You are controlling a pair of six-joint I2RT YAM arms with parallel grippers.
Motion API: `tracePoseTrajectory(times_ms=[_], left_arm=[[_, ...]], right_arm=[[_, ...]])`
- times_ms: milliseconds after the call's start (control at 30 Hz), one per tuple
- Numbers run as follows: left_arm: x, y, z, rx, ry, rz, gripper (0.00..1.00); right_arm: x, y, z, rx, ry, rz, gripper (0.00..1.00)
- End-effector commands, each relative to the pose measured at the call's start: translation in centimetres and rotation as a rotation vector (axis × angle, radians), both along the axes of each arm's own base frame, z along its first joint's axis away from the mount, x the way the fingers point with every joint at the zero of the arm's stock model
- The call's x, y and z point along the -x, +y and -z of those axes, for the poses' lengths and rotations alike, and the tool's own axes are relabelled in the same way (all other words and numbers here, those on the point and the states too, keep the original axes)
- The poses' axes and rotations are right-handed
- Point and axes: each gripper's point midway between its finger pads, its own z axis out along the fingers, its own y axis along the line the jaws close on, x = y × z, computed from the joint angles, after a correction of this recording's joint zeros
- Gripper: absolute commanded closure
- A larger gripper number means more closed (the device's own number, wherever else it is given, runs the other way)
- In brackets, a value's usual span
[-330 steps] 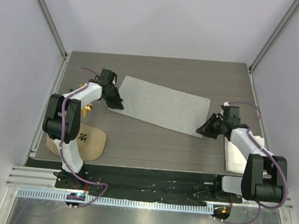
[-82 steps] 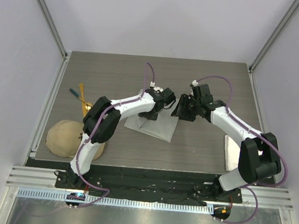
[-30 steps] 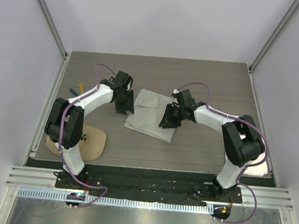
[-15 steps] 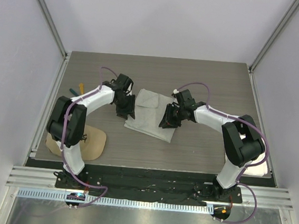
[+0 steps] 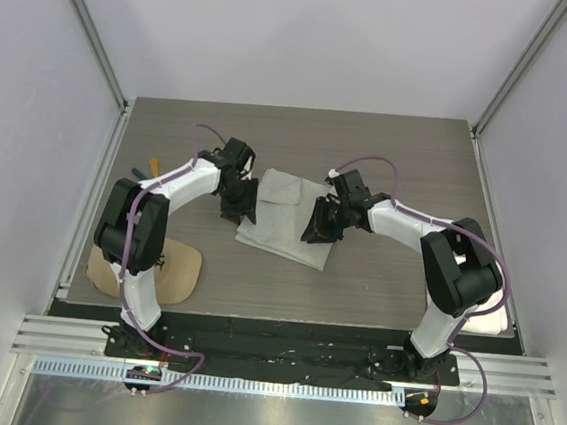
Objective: Fold the napkin into a case and place the utensils inside
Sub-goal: Smooth out the square-folded napkin at the center of the board.
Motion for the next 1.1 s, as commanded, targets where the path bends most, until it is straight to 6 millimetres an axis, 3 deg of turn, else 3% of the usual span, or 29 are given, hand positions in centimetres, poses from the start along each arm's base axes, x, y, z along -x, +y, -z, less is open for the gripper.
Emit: tracePoseTrajectory(times_ms=[0,167,200,367,400,500,667,1067], left_arm=[[0.4,0.1,0.3,0.001,0.018,0.017,0.51],[0.6,0.4,0.6,-0.025,0.049,0.022,0.54],[0.7,0.4,0.6,-0.023,0.054,0.027,0.63],[1.2,-0.2,0.2,0.007,0.076,0.051,0.72],[1.5,-0.2,0.2,0.014,0.090,0.059,0.78],[1.5,-1.1,-1.0,0.062,0.093,0.075,0.88],[1.6,-1.2,-2.6,0.074,0.073,0.062,0.92],[3.2,1.0,1.4,-0.015,0.167,0.032,0.97]], right_arm=[[-0.8,0.7,-2.4,-0.054,-0.064,-0.006,0.71],[-0.6,0.7,-2.3,-0.057,-0.062,-0.009,0.72],[-0.6,0.7,-2.3,-0.057,-0.062,-0.009,0.72],[-0.4,0.7,-2.5,-0.063,-0.062,-0.012,0.72],[-0.4,0.7,-2.5,-0.062,-0.061,-0.012,0.72],[-0.2,0.8,-2.3,-0.063,-0.057,-0.018,0.71],[0.8,0.9,-1.4,-0.049,-0.035,-0.032,0.72],[3.4,-1.4,0.4,0.006,-0.005,0.003,0.79]])
